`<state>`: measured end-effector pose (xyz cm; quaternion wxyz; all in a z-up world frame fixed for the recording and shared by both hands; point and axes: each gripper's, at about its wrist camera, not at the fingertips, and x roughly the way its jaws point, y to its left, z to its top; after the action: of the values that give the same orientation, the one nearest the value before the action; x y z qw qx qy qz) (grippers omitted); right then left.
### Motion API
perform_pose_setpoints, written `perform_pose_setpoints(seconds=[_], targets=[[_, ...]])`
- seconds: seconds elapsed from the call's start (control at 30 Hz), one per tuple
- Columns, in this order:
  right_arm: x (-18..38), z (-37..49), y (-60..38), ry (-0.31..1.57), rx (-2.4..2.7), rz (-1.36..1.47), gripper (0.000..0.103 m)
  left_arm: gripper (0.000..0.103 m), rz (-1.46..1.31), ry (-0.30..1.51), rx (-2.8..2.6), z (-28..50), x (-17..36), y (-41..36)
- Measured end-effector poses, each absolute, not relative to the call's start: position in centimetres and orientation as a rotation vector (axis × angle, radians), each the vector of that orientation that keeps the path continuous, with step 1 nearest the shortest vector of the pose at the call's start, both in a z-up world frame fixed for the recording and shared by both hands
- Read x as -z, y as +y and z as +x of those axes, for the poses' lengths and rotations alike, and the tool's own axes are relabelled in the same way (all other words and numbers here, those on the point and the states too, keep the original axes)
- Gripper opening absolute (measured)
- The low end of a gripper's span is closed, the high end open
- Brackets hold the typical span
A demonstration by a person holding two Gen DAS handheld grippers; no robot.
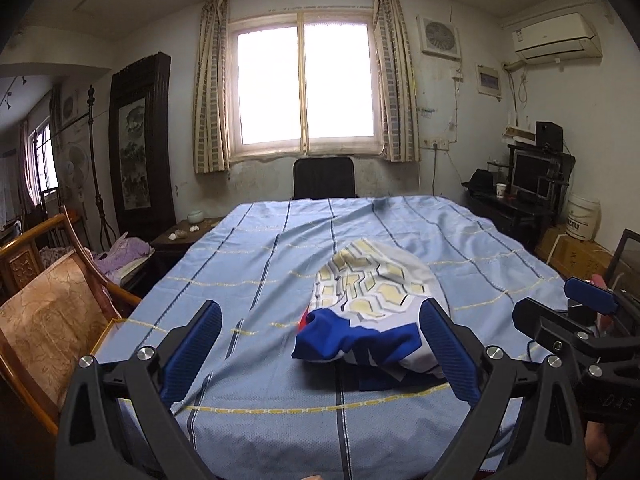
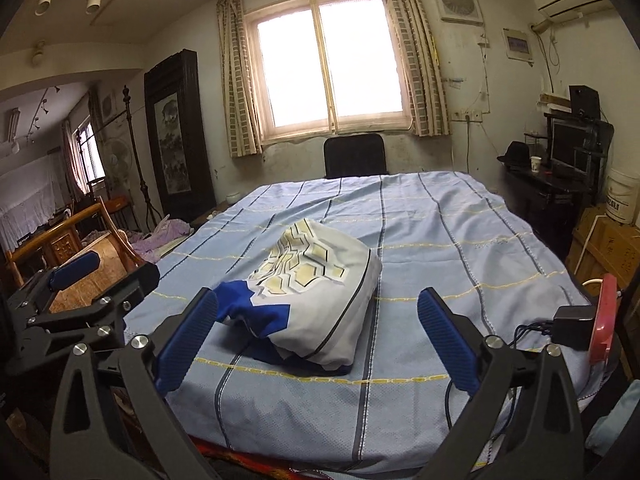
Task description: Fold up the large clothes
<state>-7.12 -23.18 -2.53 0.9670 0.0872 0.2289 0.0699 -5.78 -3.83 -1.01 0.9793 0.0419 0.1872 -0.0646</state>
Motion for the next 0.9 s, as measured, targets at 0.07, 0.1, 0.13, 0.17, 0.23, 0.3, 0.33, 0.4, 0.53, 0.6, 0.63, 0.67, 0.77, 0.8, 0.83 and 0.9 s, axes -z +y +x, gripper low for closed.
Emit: perform_pose_setpoints(seconds=[0.07, 0.1, 0.13, 0.17, 0.23, 0.3, 0.33, 0.4, 0.53, 0.6, 0.63, 0.67, 0.77, 0.8, 0.83, 0.9], targets=[[3.1, -6.5, -22.9, 0.483, -0.144, 0.174, 0.097, 0.099, 0.080, 0.404, 0.126, -5.1, 1.6, -3.7], [3.3, -6.3, -22.8, 0.489, -0.144, 0.172, 0.097, 0.099, 0.078, 0.418, 0.126, -4.7, 1.9, -3.8], [3.6, -6.0, -22.7, 0.499, -0.143, 0.168, 0.098, 0.099, 0.077, 0.427, 0.126, -4.5, 2.3, -3.7], [3.7, -5.9, -22.6, 0.505, -0.144, 0.167, 0.097, 0.099, 0.079, 0.433, 0.124, -4.3, 2.5, -3.7], [4.0, -5.5, -22.5, 0.515, -0.152, 0.167, 0.097, 0.099, 0.083, 0.436, 0.118, -4.2, 2.8, -3.6], [4.3, -5.2, -22.4, 0.524, -0.157, 0.171, 0.098, 0.099, 0.084, 0.441, 0.112, -4.0, 3.1, -3.5], [4.5, -5.0, -22.4, 0.528, -0.161, 0.175, 0.098, 0.099, 0.083, 0.444, 0.112, -3.9, 3.1, -3.5], [4.6, -4.7, -22.5, 0.535, -0.164, 0.184, 0.098, 0.099, 0.082, 0.448, 0.112, -3.7, 3.2, -3.5], [5.0, -4.4, -22.7, 0.543, -0.167, 0.196, 0.098, 0.099, 0.095, 0.450, 0.109, -3.6, 3.4, -3.7], [5.1, -4.3, -22.9, 0.546, -0.168, 0.204, 0.098, 0.099, 0.099, 0.452, 0.112, -3.6, 3.5, -3.8], [5.1, -4.4, -22.9, 0.546, -0.168, 0.206, 0.098, 0.099, 0.100, 0.453, 0.113, -3.6, 3.5, -3.8], [5.1, -4.4, -23.0, 0.545, -0.168, 0.207, 0.098, 0.099, 0.100, 0.453, 0.113, -3.7, 3.5, -3.9], [5.0, -4.4, -23.1, 0.544, -0.168, 0.209, 0.098, 0.099, 0.099, 0.454, 0.113, -3.7, 3.6, -3.9], [5.0, -4.4, -23.1, 0.543, -0.169, 0.209, 0.098, 0.099, 0.099, 0.453, 0.113, -3.7, 3.5, -3.9], [5.0, -4.5, -23.1, 0.541, -0.170, 0.209, 0.098, 0.099, 0.099, 0.454, 0.113, -3.7, 3.5, -3.9], [4.9, -4.6, -23.1, 0.537, -0.172, 0.207, 0.098, 0.099, 0.100, 0.453, 0.113, -3.7, 3.6, -3.9]])
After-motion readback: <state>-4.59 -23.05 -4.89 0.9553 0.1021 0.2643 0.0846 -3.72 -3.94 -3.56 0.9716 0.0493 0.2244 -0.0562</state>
